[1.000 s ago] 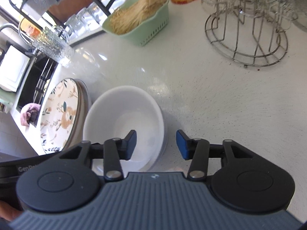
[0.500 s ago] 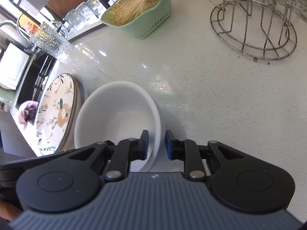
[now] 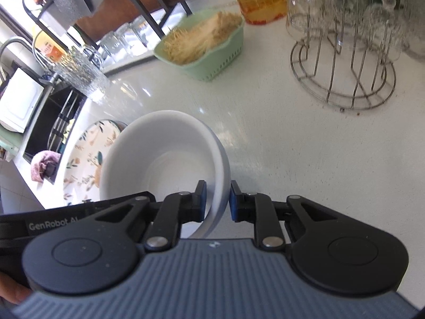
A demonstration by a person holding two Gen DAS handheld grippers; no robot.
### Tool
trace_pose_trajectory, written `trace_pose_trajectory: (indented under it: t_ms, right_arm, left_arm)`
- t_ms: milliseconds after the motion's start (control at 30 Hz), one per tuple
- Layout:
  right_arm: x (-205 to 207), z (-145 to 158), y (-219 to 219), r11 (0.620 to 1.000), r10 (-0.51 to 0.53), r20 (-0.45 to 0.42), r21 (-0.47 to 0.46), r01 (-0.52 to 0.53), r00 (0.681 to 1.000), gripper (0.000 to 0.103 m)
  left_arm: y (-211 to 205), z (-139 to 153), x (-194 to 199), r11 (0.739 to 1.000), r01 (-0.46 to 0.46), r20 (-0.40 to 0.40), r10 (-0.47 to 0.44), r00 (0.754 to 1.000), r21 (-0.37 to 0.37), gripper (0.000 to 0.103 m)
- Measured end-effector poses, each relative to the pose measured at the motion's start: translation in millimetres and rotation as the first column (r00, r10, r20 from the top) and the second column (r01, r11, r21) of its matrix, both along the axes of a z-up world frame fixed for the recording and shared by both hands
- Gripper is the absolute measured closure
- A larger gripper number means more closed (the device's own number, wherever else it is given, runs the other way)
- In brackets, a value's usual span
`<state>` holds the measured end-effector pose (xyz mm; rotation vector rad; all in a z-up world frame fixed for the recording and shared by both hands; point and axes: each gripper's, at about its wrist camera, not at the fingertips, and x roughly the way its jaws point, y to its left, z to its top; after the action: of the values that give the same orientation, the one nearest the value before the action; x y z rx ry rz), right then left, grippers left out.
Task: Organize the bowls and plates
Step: 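Carry the bowl stack with both grippers over the plate stack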
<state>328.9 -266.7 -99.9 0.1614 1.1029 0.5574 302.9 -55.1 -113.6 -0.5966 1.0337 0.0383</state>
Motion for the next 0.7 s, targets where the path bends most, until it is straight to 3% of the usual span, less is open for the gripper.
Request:
trace_pose_trajectory:
  t_ms: [267, 700]
  right_arm:
    - [-14, 29, 5, 1.0, -0.01, 0.02, 0.017, 0.009, 1.0, 0.082]
    - [-43, 63, 29, 0.999, -0.027, 0.066, 0.049, 0.024, 0.997, 0.081]
  left_arm:
    - [1, 28, -9, 0.998, 0.03, 0.016, -0.031, 0.999, 0.054, 0.069]
    - [30, 64, -32, 0.998, 0.017, 0.065, -0.021, 0.998, 0.06, 0.069]
